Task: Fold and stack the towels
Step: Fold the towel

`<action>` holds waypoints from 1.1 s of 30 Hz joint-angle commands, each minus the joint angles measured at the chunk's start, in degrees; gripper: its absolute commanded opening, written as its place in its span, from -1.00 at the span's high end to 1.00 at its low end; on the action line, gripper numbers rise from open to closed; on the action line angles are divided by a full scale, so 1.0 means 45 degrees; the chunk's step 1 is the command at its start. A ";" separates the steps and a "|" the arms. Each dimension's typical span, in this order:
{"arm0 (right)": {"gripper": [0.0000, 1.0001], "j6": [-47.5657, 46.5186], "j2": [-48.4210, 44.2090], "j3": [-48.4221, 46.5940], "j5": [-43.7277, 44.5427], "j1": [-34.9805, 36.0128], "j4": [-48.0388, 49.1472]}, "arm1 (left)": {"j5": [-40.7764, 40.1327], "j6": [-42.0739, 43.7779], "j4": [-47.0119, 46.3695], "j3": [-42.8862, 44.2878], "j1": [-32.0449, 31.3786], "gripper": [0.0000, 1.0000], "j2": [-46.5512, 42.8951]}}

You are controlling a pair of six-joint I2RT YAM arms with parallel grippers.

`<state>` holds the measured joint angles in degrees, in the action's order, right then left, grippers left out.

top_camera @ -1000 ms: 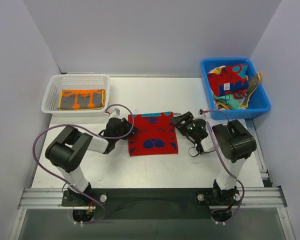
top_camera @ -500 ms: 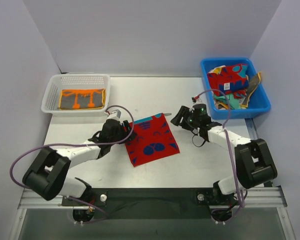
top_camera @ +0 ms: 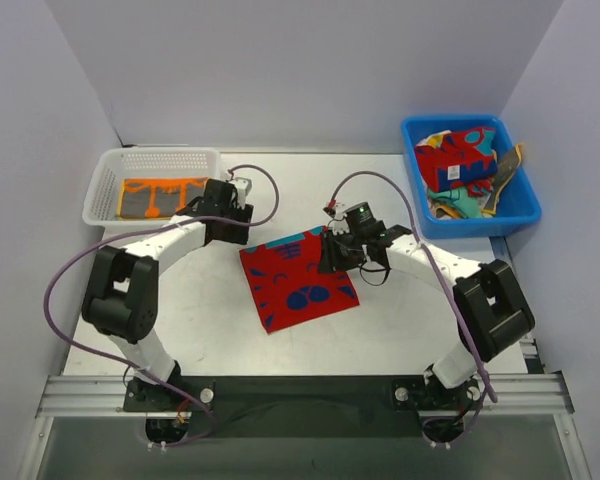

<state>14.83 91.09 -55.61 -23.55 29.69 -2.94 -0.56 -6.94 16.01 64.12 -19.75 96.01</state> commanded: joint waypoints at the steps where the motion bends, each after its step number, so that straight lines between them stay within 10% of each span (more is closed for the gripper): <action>1: 0.38 -0.0561 0.0109 0.0171 -0.0274 0.0587 -0.0792 | 0.1002 0.2145 0.1637 0.0887 0.0150 -0.18 0.0929; 20: 0.38 -0.0523 0.0988 0.0015 -0.0450 0.1175 -0.2371 | 0.1725 0.2519 0.2204 0.1455 0.0267 -0.01 0.3313; 33: 0.39 -0.0249 0.1515 0.0658 -0.1505 0.1175 -0.5010 | 0.1862 0.2675 0.2868 0.1592 0.0228 0.93 0.3939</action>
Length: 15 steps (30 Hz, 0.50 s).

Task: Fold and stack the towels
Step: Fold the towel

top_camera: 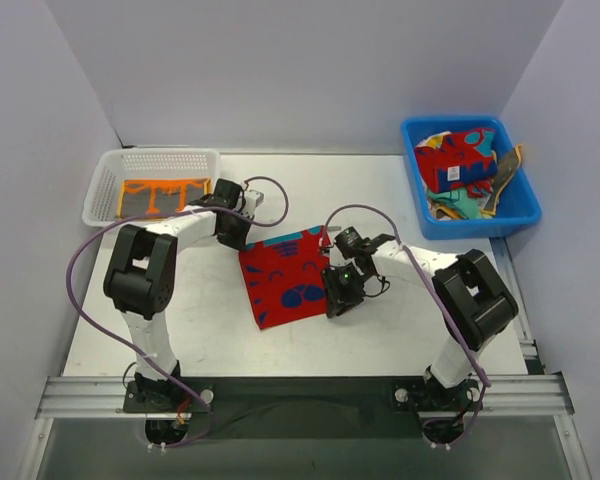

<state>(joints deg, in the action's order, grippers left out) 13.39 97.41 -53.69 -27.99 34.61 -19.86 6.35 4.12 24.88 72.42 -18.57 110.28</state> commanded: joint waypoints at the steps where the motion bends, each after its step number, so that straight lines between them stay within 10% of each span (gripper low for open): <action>1: 0.39 0.0130 0.0170 0.0406 -0.0519 0.0082 -0.1271 | 0.0327 0.0237 0.0915 -0.0273 -0.0092 0.96 0.0748; 15: 0.35 -0.2562 -0.1124 -0.3255 0.0378 -0.2045 -0.1486 | -0.0024 0.0589 0.0487 -0.0606 -0.0639 1.00 0.0142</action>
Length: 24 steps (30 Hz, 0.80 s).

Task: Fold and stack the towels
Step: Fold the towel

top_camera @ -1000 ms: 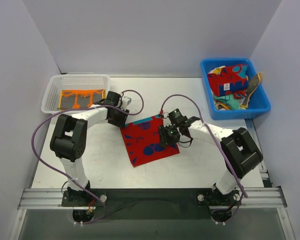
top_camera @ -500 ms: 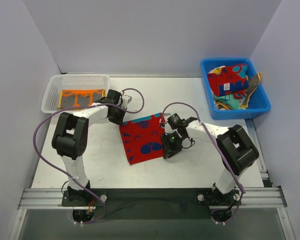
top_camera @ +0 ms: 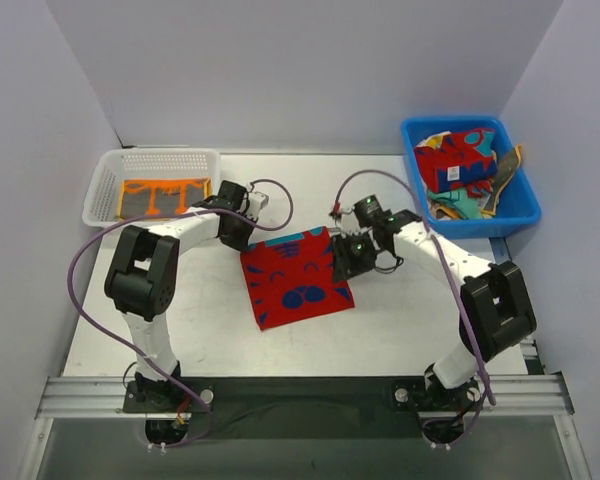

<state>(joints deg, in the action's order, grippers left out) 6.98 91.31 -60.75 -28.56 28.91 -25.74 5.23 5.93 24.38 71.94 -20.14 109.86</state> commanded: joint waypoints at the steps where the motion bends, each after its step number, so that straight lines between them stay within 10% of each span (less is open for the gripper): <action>1: 0.34 -0.1200 0.0507 -0.2120 0.0738 -0.1050 -0.0005 | 0.0223 0.0185 0.0559 -0.0538 -0.0348 1.00 0.0196; 24: 0.12 -0.8540 0.6505 -0.8019 0.0175 -0.2654 -0.3067 | 0.0360 0.0693 -0.0340 -0.0304 -0.2106 1.00 0.0117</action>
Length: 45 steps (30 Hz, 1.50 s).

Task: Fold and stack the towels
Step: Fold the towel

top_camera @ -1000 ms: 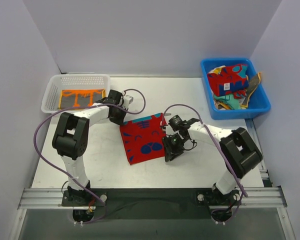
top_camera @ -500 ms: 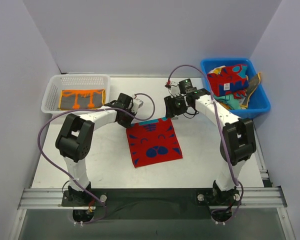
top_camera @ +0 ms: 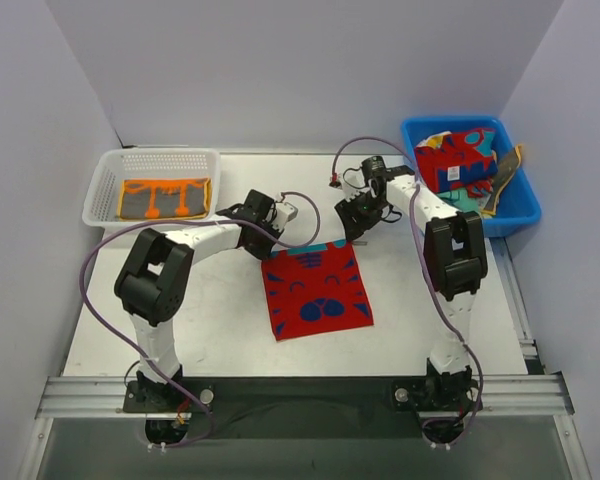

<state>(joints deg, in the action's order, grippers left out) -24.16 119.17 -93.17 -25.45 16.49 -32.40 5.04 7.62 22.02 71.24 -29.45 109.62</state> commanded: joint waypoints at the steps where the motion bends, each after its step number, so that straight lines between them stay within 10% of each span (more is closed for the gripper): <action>1: 0.13 -0.1816 0.0430 -0.0975 -0.0612 0.0105 -0.1704 | 0.0423 0.0319 0.0204 -0.0090 -0.0037 1.00 0.0190; 31: 0.45 -0.3088 0.3497 -0.3183 0.0888 0.1062 -0.3561 | -0.0064 0.0573 0.0556 0.0262 -0.0057 1.00 0.0385; 38: 1.00 -0.3127 0.3615 -0.3066 0.1301 0.0848 -0.3639 | -0.0650 0.0670 0.0653 0.0184 0.0080 1.00 0.0288; 45: 1.00 -0.2913 0.2990 -0.3163 0.0970 0.0555 -0.3600 | -0.0612 0.0437 0.0614 0.0651 0.0685 1.00 0.0287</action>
<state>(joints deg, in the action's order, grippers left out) -37.36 132.16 -107.33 -22.79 20.21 -44.40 4.38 9.26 22.50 71.90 -28.62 109.78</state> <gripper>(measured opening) 0.057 0.104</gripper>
